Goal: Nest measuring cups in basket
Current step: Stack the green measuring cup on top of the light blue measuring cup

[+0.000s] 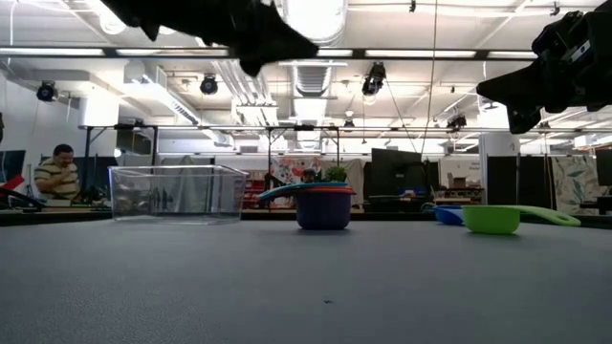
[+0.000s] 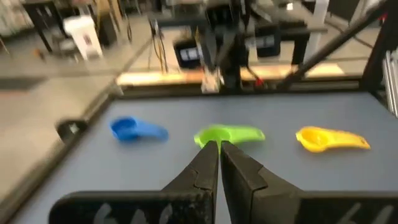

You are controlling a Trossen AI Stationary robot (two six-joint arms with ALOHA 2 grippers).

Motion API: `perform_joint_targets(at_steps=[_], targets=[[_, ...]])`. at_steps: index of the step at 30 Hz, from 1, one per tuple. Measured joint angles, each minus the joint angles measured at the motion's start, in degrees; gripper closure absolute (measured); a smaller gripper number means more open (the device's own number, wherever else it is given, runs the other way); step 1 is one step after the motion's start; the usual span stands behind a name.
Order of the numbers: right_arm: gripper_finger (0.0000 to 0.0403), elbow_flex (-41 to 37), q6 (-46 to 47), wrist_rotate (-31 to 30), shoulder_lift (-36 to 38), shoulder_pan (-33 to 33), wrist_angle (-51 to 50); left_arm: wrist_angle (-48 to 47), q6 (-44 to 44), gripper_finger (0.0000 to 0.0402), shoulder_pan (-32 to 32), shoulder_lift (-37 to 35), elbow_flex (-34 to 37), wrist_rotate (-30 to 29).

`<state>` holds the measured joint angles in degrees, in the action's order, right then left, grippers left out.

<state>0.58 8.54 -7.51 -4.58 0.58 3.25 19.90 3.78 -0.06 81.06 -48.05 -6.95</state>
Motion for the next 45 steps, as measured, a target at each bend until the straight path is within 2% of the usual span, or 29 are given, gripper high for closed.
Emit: perform_joint_targets(at_steps=[8, 12, 17, 23, 27, 30, 32, 35, 39, 45], targets=[[0.0394, 0.0, 0.9, 0.0, 0.0, 0.0, 0.2, -1.3, 1.3, 0.0402, 0.4, -6.9, 0.4, 0.1], [0.0394, 0.0, 0.6, 0.0, 0.0, 0.0, 0.5, -1.1, -2.1, 0.0401, 0.4, -9.8, 4.0, 1.5], [0.0394, 0.0, -2.3, 0.0, 0.0, 0.0, 3.4, 8.3, -9.0, 0.0401, 0.3, -12.4, 12.5, 1.9], [0.0394, 0.0, -3.7, -0.3, -0.1, 0.0, 9.3, 18.1, -11.7, 0.0401, 0.3, -13.2, 19.6, 1.9], [0.0394, 0.0, -4.1, -6.1, -0.1, 0.0, 9.6, 22.9, -9.8, 0.0401, 0.2, -13.0, 21.6, 1.7], [0.0394, 0.0, -2.7, -12.2, -0.1, 0.0, 9.6, 23.6, -8.2, 0.0401, 0.2, -13.0, 21.6, 1.6], [0.0394, 0.0, -2.1, -14.3, -0.1, 0.0, 9.7, 23.6, -5.9, 0.0401, 0.3, -12.8, 21.3, 1.5], [0.0394, 0.2, -1.9, -15.1, -0.3, -0.1, 9.4, 22.3, -2.7, 0.0402, 0.2, -12.2, 20.4, 1.0], [0.0394, 2.6, -2.4, -15.2, -1.7, -0.1, 9.4, 20.0, -7.3, 0.0401, 0.3, -11.5, 19.6, 0.9], [0.0394, 8.9, -3.2, -18.2, -7.4, -0.1, 5.9, 21.3, -4.0, 0.0402, 0.6, -14.7, 20.0, 0.8]])
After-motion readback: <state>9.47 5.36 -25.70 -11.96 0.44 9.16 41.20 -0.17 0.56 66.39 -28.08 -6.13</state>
